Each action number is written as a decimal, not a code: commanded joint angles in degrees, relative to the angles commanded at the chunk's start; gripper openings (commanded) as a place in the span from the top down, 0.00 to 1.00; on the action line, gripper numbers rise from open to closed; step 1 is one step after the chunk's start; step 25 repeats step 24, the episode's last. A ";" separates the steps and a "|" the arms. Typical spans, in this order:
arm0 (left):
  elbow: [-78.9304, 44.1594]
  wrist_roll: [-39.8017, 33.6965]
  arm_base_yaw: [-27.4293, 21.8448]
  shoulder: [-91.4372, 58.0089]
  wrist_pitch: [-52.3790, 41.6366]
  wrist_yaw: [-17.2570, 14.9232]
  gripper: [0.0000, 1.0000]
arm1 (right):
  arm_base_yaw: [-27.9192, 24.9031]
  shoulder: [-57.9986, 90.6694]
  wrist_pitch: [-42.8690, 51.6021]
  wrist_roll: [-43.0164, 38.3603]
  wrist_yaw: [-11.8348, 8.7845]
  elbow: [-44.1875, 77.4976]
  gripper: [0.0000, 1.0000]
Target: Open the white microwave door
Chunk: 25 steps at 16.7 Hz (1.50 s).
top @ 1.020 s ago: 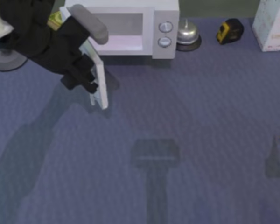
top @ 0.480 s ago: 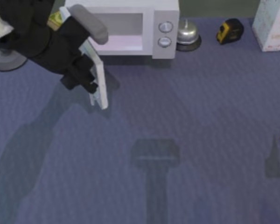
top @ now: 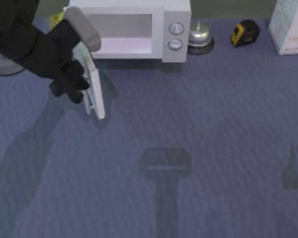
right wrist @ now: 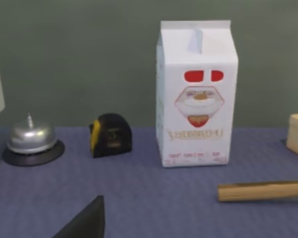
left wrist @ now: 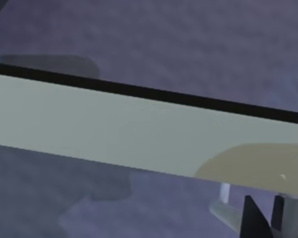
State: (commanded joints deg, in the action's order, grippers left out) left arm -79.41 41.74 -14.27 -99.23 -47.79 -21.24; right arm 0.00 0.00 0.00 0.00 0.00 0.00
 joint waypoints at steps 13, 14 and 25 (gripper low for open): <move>0.07 1.07 0.43 -0.04 -0.47 -0.47 1.00 | 0.00 0.00 0.00 0.00 0.00 0.00 0.00; 0.07 1.07 0.43 -0.04 -0.47 -0.47 1.00 | 0.00 0.00 0.00 0.00 0.00 0.00 0.00; 0.07 1.07 0.43 -0.04 -0.47 -0.47 1.00 | 0.00 0.00 0.00 0.00 0.00 0.00 0.00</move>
